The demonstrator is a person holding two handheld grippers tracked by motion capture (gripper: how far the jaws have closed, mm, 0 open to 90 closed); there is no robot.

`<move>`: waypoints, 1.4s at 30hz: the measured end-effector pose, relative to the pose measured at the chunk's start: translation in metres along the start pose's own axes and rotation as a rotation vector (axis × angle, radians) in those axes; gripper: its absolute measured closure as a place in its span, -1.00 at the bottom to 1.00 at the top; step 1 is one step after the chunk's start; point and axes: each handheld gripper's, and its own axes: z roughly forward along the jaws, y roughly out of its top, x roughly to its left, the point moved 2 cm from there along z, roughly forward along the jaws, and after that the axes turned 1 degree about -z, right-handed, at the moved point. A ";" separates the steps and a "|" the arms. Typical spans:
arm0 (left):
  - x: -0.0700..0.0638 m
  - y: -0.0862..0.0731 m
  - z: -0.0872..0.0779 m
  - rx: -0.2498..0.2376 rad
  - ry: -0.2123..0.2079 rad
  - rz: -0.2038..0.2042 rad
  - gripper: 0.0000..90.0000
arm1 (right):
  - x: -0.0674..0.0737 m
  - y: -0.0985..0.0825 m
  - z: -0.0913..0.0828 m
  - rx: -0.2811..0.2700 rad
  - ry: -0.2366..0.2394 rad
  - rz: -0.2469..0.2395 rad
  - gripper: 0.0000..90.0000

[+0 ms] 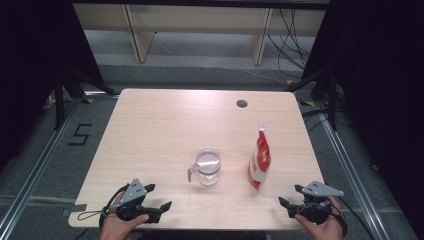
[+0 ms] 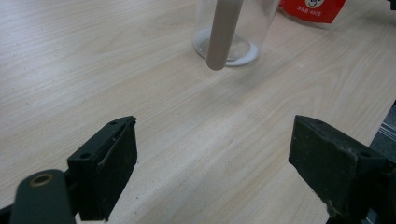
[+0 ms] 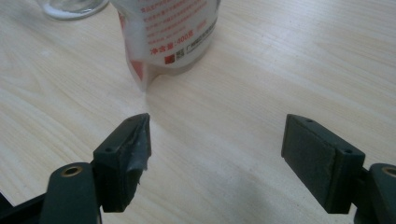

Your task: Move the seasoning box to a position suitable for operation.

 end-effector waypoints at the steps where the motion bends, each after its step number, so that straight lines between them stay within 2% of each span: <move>1: 0.001 0.001 -0.001 0.001 0.006 0.017 -0.67 | 0.000 0.000 0.000 0.000 0.004 -0.003 -0.44; 2: 0.001 0.001 -0.001 -0.002 0.008 0.024 -0.67 | 0.001 0.000 0.000 -0.001 0.001 0.006 -0.44; 3: 0.000 0.001 0.000 -0.004 0.013 -0.002 -0.66 | 0.001 0.000 -0.001 -0.001 -0.009 0.004 -0.43; 4: 0.000 0.001 -0.001 -0.003 0.016 0.005 -0.66 | 0.004 0.000 -0.002 0.009 -0.010 0.042 -0.43; 7: 0.001 0.002 -0.001 -0.012 0.020 0.008 -0.65 | 0.001 0.001 -0.001 -0.005 -0.019 0.000 -0.43; 8: 0.000 0.002 -0.001 -0.019 0.017 0.009 -0.65 | 0.000 0.002 -0.001 -0.006 -0.004 -0.002 -0.43; 11: -0.001 0.004 -0.001 -0.035 0.013 0.009 -0.65 | 0.000 0.001 -0.001 -0.007 -0.005 -0.001 -0.43; 12: -0.002 0.005 0.001 -0.038 0.005 0.009 -0.65 | 0.001 0.001 -0.001 -0.001 -0.028 0.001 -0.43; 13: -0.003 0.006 0.001 -0.036 0.006 0.020 -0.64 | 0.001 0.001 0.000 -0.004 -0.014 0.006 -0.43; 15: -0.004 0.007 0.002 -0.039 0.008 0.017 -0.62 | 0.001 0.001 -0.001 -0.003 -0.010 0.011 -0.43; 16: -0.006 0.008 0.003 -0.050 0.008 0.029 -0.61 | 0.001 0.001 -0.001 0.000 -0.026 0.010 -0.43; 18: -0.007 0.009 0.004 -0.057 0.009 0.038 -0.60 | 0.001 0.001 0.000 -0.001 -0.018 0.004 -0.43; 19: -0.008 0.009 0.005 -0.059 0.013 0.036 -0.59 | 0.003 0.002 -0.001 -0.002 -0.028 0.006 -0.43; 20: -0.009 0.011 0.007 -0.069 0.017 0.041 -0.56 | 0.004 0.002 -0.002 0.000 -0.031 0.020 -0.43; 22: -0.010 0.015 0.011 -0.079 0.025 0.052 -0.52 | 0.000 0.002 -0.001 -0.013 -0.039 -0.025 -0.43; 23: -0.011 0.017 0.014 -0.085 0.039 0.063 -0.50 | 0.004 0.001 -0.001 0.010 -0.028 0.024 -0.43; 24: -0.013 0.019 0.017 -0.089 0.043 0.074 -0.47 | 0.000 0.002 -0.001 -0.001 -0.037 -0.015 -0.43; 25: -0.013 0.019 0.017 -0.089 0.043 0.074 -0.43 | 0.000 0.002 -0.001 -0.001 -0.037 -0.015 -0.43; 26: -0.016 0.024 0.024 -0.084 0.050 0.106 -0.40 | 0.000 0.001 0.000 -0.003 -0.032 0.001 -0.43; 30: -0.020 0.031 0.037 -0.078 0.044 0.139 -0.28 | 0.000 0.001 0.000 -0.002 -0.037 -0.006 -0.43; 35: -0.021 0.036 0.047 -0.086 0.052 0.144 -0.20 | -0.001 0.001 0.000 -0.005 -0.036 -0.009 -0.42; 39: -0.021 0.040 0.053 -0.086 0.045 0.112 -0.21 | 0.000 0.001 -0.001 -0.003 -0.036 0.006 -0.42; 40: -0.022 0.041 0.055 -0.084 0.045 0.112 -0.21 | -0.002 0.002 0.000 -0.015 -0.043 -0.029 -0.42; 42: -0.024 0.042 0.059 -0.082 0.053 0.112 -0.18 | -0.002 0.002 0.001 -0.019 -0.043 -0.038 -0.42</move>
